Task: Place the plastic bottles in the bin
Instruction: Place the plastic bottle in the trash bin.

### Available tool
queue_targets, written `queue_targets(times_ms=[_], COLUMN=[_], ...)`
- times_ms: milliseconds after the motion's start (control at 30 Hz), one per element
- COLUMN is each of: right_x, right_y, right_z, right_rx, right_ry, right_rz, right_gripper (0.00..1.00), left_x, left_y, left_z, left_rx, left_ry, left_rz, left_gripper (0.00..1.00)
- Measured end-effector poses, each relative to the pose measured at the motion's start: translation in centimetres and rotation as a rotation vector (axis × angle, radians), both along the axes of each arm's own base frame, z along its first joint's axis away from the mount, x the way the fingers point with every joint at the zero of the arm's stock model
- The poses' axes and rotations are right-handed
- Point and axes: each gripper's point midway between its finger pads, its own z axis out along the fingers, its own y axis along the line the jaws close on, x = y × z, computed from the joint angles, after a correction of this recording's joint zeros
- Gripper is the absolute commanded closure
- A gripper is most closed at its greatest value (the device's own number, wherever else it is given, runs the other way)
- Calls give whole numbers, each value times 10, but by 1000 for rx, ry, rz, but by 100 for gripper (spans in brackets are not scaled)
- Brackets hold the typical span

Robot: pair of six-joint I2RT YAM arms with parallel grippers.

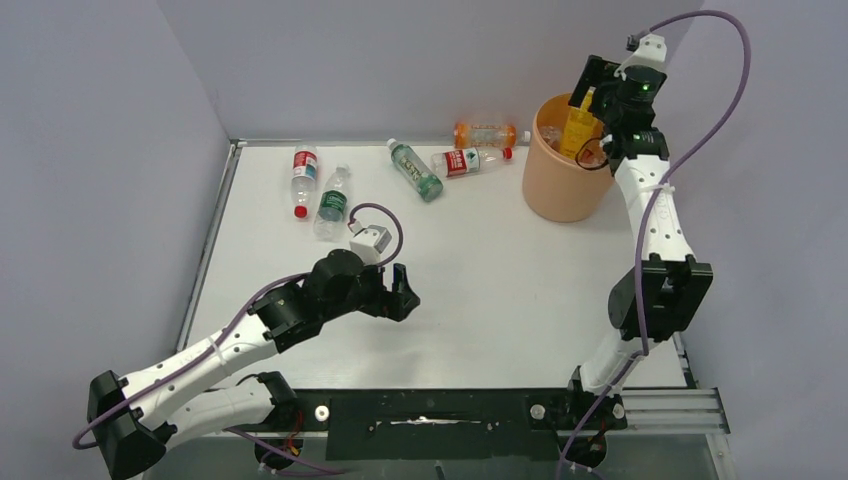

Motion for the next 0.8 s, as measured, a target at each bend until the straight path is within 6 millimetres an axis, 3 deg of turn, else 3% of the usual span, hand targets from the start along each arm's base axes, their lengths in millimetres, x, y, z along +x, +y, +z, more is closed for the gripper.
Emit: queue_targets(times_ms=[133,267,367,467,567,800], right_x=[-39,-89,-132,-167,-193,-234], right_y=[3,10,29,56,91,180], right_z=[7,42,64,58,25,-107], right_rx=[1,12,42,88,155,260], right_ry=[25,-28,-95,-111,-75,211], right_rz=[-4,15,78,178,298,535], right_gripper=[2,2,2,2,2,2], left_x=[1,3,6,10,16,34], left_y=[-1,-2,-5,-8,-9,-9], left_z=[-4,-11,-11,-7,-4,-7], left_rx=[8,29,37,39,42,78], left_ry=[8,25,30,27,21,27], left_rz=[2,5,5,9,26,85], left_gripper=[14,14,14,14,14,14])
